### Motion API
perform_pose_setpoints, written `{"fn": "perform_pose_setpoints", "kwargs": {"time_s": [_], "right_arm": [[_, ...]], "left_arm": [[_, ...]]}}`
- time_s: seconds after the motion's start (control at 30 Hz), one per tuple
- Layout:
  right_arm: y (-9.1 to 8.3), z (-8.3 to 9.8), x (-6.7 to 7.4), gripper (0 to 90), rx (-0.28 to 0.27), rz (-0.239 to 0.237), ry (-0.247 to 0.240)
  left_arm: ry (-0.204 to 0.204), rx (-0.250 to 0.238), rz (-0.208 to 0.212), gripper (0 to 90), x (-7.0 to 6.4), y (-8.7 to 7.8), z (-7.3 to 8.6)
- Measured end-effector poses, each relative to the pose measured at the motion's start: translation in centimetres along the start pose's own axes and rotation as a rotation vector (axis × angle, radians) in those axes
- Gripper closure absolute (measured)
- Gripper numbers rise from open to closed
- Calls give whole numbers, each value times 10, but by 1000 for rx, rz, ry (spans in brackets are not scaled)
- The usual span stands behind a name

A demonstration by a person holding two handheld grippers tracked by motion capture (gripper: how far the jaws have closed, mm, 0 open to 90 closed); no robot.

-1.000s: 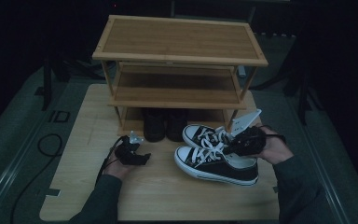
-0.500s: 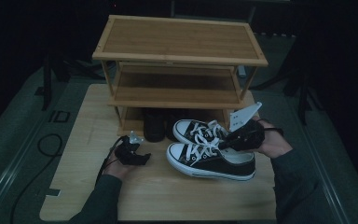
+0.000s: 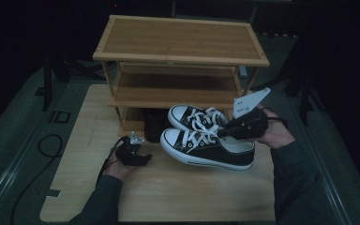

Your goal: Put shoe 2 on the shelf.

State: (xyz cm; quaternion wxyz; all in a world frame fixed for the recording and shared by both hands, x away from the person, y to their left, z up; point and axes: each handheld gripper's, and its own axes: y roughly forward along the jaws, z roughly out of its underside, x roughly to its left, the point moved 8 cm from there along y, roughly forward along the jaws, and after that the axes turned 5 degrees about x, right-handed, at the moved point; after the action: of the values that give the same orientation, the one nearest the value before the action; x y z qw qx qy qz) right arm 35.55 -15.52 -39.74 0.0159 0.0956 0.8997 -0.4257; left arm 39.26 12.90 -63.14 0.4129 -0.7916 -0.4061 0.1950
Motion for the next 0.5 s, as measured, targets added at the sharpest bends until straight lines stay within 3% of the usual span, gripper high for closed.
{"fn": "perform_pose_setpoints", "kwargs": {"time_s": [0.27, 0.37, 0.5], "right_arm": [[-10, -14, -21, 857, -32, 56, 48], [-7, -16, -35, 857, -42, 75, 99], [3, -17, -53, 857, -29, 138, 159]], "left_arm": [[3, 2, 2, 309, 0, 0, 0], [1, 2, 4, 308, -1, 0, 0], [1, 1, 3, 307, -1, 0, 0]]}}
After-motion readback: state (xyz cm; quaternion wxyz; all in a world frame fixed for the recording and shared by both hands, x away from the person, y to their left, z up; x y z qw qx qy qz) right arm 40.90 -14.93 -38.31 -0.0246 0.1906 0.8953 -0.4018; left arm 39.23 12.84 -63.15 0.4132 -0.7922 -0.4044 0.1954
